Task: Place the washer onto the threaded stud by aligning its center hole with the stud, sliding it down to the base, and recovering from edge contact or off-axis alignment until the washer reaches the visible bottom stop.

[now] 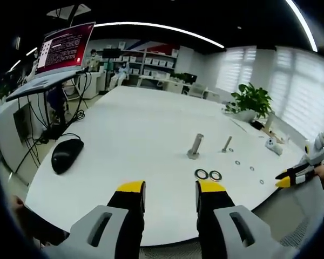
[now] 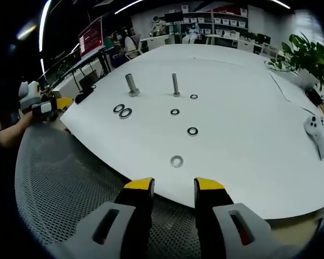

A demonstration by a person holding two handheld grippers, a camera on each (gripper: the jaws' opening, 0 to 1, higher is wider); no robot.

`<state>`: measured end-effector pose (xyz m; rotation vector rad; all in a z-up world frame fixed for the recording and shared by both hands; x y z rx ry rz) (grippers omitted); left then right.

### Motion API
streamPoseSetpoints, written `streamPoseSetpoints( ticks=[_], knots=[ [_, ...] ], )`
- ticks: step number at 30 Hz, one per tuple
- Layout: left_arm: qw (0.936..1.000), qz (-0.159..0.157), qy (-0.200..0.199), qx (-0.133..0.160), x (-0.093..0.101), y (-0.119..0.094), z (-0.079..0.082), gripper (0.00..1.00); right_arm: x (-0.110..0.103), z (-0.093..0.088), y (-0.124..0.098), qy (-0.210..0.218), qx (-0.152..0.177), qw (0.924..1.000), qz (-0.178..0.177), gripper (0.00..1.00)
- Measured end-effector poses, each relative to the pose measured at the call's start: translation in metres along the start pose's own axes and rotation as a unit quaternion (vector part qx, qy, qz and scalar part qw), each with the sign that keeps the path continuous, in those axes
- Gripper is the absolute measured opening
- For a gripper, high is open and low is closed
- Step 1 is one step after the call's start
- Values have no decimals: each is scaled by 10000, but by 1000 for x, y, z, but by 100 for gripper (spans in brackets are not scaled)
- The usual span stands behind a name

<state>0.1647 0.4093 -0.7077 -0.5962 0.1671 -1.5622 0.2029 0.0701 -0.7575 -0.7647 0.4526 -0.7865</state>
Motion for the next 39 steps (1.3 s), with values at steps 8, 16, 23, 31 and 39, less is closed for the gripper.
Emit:
streamPoseSetpoints(
  ticks=[8, 16, 23, 31, 39],
  knots=[
    [10000, -20, -26, -33, 0, 0, -1, 35, 0, -1, 0, -1, -24, 10000, 16, 32],
    [10000, -32, -38, -73, 1, -1, -2, 34, -1, -1, 0, 1, -32, 10000, 40, 32],
    [9999, -27, -55, -110, 0, -1, -4, 32, -1, -1, 0, 11, -20, 10000, 50, 31],
    [9999, -22, -69, -108, 0, -1, -4, 31, -2, -1, 0, 52, -13, 10000, 67, 31],
    [9999, -10, -86, -95, 0, -1, -4, 31, -3, -2, 0, 61, -22, 9999, 94, 31]
  ],
)
Point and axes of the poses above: the point that each gripper's makers call its tool centre point, and the gripper's own axes: y roughly forward along the fingers, x roughly to its right, z roughly out of its top, the point moved 1 cm from there along -y, roughly backward along the fingers, and after that the axes turned 3 degrees about -y, right-handed, at the moved point
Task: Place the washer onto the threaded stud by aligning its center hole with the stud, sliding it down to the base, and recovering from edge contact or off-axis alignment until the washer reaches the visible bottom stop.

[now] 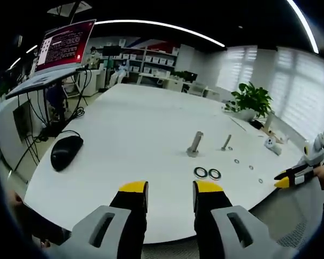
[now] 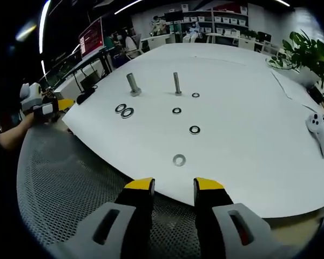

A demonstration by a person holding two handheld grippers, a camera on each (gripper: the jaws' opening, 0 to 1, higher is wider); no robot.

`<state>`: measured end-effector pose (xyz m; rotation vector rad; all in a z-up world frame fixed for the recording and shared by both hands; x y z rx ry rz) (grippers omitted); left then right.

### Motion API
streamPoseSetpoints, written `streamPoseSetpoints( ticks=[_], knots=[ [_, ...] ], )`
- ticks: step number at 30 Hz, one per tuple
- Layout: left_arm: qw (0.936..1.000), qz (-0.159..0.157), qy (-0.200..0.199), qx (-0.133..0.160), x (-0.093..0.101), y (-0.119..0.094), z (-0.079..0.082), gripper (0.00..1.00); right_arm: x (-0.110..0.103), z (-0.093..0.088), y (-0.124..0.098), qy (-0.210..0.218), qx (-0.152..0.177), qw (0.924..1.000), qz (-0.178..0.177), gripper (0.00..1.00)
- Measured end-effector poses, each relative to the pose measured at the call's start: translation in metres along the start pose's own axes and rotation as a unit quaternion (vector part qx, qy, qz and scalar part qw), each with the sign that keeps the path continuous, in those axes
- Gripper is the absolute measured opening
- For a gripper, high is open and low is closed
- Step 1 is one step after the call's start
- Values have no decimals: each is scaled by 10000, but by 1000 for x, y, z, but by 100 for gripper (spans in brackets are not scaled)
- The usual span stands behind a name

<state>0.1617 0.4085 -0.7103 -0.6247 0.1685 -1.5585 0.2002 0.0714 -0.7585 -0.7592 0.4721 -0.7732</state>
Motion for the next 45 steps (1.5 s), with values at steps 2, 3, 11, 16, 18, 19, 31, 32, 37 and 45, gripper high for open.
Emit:
streamPoseSetpoints(
  ticks=[2, 3, 11, 16, 18, 19, 31, 32, 37, 45],
  knots=[
    [10000, -9, 1, -10, 0, 0, 0, 31, 0, 0, 0, -9, -8, 10000, 8, 31],
    [10000, -10, 2, -13, 0, 0, 0, 31, -1, 0, 0, -13, -11, 10000, 17, 31],
    [10000, -2, 2, -41, 0, 0, -1, 31, 0, 1, 0, -32, 27, 10000, -17, 31],
    [10000, -16, 23, -75, 1, 1, -2, 31, 0, 1, 0, -30, 17, 10000, -10, 31],
    [10000, -11, 13, -75, 0, 1, -2, 31, 0, 1, 0, -29, 2, 10000, -7, 31],
    [10000, -7, 6, -78, 0, 1, -2, 31, 0, 0, 0, -28, -6, 10000, -6, 31],
    [10000, -21, -30, -73, 0, 0, -2, 30, -1, -2, 0, -20, -71, 10000, 38, 31],
    [10000, -21, -30, -80, 0, 0, -3, 30, -1, -1, 1, -19, -68, 10000, 41, 31],
    [10000, -49, -35, -56, 1, 0, -2, 29, -1, -2, 0, -4, -71, 10000, 37, 31],
    [9999, -46, 14, -92, 0, 0, -3, 29, -6, -3, 1, -38, -153, 9996, 230, 30]
  ],
)
Point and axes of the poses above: the point that each gripper's makers call its tool centre point, and the gripper's own axes: y roughly forward along the fingers, x roughly to its right, z roughly out of its top, the point moved 1 cm from there along -y, roughly backward along the fingers, and after that the axes turned 3 degrees about -y, right-handed, at the moved point
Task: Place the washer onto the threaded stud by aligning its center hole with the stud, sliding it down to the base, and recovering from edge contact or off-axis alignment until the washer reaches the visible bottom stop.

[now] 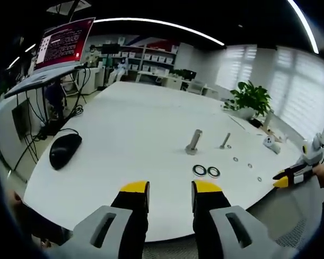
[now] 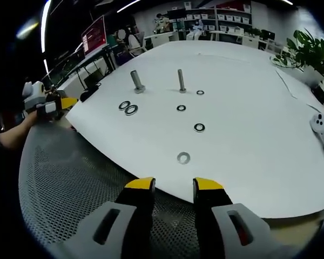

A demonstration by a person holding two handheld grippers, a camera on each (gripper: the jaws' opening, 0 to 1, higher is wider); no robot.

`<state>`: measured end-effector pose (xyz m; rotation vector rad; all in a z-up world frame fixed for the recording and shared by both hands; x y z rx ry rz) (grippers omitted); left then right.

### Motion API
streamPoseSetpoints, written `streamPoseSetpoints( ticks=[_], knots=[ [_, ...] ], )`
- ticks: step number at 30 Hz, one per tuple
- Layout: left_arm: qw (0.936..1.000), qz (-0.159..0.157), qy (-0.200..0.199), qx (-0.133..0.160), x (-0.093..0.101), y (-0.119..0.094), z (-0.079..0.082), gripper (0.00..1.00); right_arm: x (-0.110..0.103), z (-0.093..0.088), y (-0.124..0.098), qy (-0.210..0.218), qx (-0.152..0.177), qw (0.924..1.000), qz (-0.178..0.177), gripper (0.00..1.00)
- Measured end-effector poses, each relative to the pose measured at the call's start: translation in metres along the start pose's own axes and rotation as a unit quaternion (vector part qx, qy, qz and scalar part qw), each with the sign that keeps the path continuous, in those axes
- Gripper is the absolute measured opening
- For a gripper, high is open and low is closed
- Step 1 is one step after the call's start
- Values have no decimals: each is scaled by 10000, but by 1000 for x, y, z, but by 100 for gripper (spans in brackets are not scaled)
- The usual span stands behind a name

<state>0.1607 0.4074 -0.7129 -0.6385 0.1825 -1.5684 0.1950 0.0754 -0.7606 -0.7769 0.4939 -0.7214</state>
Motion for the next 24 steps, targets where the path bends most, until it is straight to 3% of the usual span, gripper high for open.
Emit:
streamPoseSetpoints(
  ticks=[6, 11, 21, 24],
  knots=[
    [10000, 9, 25, -57, 0, 1, -1, 28, -11, 0, 0, -301, -197, 9979, 545, 28],
    [10000, 19, 48, -63, 0, 0, -2, 28, 2, 13, -7, -1254, -262, 9913, 294, 27],
    [9998, 32, 129, -154, 0, 1, -4, 25, 2, 50, -5, -1630, -157, 9857, 406, 28],
    [9996, 36, 139, -246, -1, 1, -7, 25, -6, 61, 5, -2060, -230, 9764, 599, 29]
  ],
)
Point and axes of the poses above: the point that each gripper's makers call its tool centre point, and the gripper's own axes: y roughly forward along the fingers, x roughly to its right, z roughly out of its top, the point moved 1 cm from there along -y, roughly backward along the fingers, and after that the axes turned 3 degrees about -y, right-handed, at the moved point
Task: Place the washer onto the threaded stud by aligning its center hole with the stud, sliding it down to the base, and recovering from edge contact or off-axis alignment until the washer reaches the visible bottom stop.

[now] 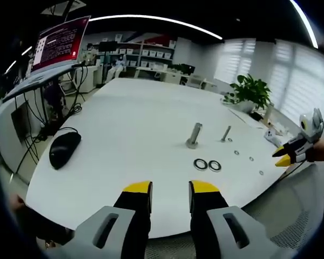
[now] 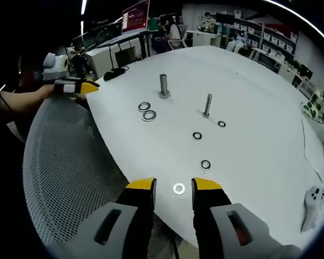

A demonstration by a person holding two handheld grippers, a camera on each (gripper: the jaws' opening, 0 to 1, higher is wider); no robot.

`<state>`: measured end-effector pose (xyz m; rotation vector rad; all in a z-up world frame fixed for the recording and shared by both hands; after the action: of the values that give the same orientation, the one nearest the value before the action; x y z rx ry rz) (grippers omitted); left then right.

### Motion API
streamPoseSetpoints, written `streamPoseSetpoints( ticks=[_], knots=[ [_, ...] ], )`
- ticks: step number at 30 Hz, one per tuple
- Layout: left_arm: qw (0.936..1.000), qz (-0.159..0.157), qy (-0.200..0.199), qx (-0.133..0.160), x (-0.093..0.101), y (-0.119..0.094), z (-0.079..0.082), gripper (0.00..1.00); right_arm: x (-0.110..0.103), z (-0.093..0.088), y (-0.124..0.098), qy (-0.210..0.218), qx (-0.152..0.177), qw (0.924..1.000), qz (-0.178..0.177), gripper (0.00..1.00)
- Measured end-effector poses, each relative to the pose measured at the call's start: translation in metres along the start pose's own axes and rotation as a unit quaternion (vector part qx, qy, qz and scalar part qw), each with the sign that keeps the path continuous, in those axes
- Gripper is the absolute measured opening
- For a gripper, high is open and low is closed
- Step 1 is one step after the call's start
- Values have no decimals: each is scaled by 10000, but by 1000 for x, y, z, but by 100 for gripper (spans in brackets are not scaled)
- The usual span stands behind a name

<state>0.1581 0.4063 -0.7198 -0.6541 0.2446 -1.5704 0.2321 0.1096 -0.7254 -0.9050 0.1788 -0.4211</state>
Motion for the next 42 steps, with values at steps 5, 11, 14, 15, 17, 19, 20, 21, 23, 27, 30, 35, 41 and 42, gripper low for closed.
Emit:
streamPoseSetpoints(
  ticks=[5, 11, 14, 15, 17, 19, 20, 21, 23, 27, 30, 35, 41, 42],
  knots=[
    [10000, -19, -10, -87, 0, 1, -3, 23, -2, 28, 13, -596, -27, 9977, 325, 29],
    [9999, -56, -60, -72, 2, 0, -2, 20, -12, 56, 31, -985, -121, 9921, 763, 30],
    [9999, -96, -54, -9, 3, 1, 0, 22, -17, 64, 38, -1157, -163, 9896, 840, 31],
    [9999, -51, -3, -115, 2, 1, -3, 21, -21, 65, 42, -1317, -223, 9866, 938, 31],
    [9999, -49, -8, -141, 2, 1, -4, 21, -24, 66, 44, -1428, -279, 9840, 1030, 32],
    [9999, -41, -12, -125, 2, 1, -3, 21, -23, 66, 47, -1505, -340, 9821, 1085, 32],
    [9999, -27, -24, -147, 1, 1, -4, 21, -22, 66, 48, -1507, -372, 9816, 1109, 33],
    [9998, -24, -27, -170, 1, 1, -5, 20, -23, 65, 50, -1520, -420, 9804, 1177, 33],
    [9999, 20, -66, -141, 0, 0, -5, 19, -23, 61, 53, -1539, -509, 9790, 1233, 33],
    [9999, 0, -89, -115, 0, 1, -4, 18, -24, 56, 61, -1783, -713, 9738, 1216, 33],
    [9997, -10, -68, -227, 0, 2, -7, 17, -27, 56, 68, -2023, -877, 9670, 1276, 34],
    [9990, -10, -177, -415, -1, 3, -14, 17, -35, 61, 83, -2266, -1023, 9593, 1343, 35],
    [9987, 13, -199, -473, -2, 3, -16, 16, -43, 69, 104, -2533, -1223, 9486, 1448, 36],
    [9986, 14, -202, -479, -2, 3, -17, 16, -44, 70, 106, -2540, -1239, 9483, 1444, 36]
  ],
)
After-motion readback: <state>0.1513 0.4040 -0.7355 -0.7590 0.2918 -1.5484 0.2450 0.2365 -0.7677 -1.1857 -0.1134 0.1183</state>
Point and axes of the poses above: the point that each gripper's makers call its tool centre point, and the gripper's own axes: y roughly forward along the fingers, x roughly to its right, z roughly out of its top, the point moved 1 cm from there along -y, roughly backward along the fingers, and after that the axes turned 3 degrees about -y, right-handed, at the moved point
